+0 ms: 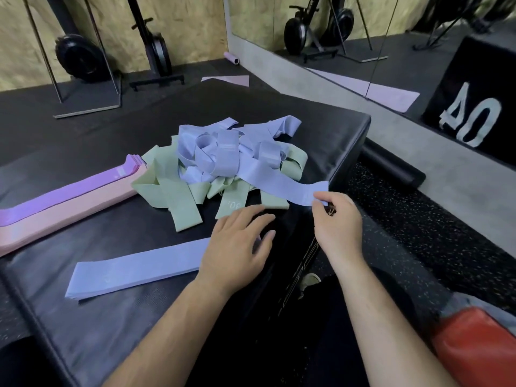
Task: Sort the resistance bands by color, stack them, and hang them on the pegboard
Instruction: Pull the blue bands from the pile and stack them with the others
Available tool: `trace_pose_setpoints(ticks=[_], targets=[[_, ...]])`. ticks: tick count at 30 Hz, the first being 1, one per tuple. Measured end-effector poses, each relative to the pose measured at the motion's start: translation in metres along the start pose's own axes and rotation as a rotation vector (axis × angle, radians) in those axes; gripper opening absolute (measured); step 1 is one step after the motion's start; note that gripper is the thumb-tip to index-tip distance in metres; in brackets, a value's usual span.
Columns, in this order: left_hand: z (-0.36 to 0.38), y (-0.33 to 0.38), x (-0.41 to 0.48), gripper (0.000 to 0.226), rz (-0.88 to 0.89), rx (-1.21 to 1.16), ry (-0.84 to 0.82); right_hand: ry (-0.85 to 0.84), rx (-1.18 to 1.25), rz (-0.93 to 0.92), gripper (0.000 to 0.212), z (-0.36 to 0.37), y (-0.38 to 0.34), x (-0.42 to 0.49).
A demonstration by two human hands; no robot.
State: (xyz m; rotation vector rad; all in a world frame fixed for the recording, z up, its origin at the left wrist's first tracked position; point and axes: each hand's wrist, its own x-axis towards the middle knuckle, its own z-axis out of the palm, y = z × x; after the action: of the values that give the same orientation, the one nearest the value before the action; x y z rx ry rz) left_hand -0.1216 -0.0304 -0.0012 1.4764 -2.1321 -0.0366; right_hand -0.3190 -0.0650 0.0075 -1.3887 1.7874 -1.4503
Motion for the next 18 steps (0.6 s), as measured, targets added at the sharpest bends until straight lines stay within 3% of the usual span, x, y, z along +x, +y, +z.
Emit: trace_pose_setpoints(ticks=[4,7,11,15,18], targets=[[-0.004,0.002,-0.001,0.047,-0.015,-0.074,0.029,-0.009,0.12,-0.158,0.024,0.002,-0.015,-0.015],[-0.012,0.005,-0.001,0.053,-0.018,-0.203,0.101,-0.148,0.243,-0.232,0.04,0.003,-0.028,-0.028],[-0.028,0.009,0.001,0.06,-0.02,-0.396,0.212,-0.27,0.154,-0.381,0.037,0.012,-0.038,-0.038],[-0.049,0.005,-0.003,0.018,-0.093,-0.29,0.216,-0.327,0.177,-0.51,0.032,0.023,-0.053,-0.046],[-0.071,0.003,-0.013,0.008,-0.339,-0.526,0.172,-0.447,0.249,-0.397,0.037,0.03,-0.063,-0.054]])
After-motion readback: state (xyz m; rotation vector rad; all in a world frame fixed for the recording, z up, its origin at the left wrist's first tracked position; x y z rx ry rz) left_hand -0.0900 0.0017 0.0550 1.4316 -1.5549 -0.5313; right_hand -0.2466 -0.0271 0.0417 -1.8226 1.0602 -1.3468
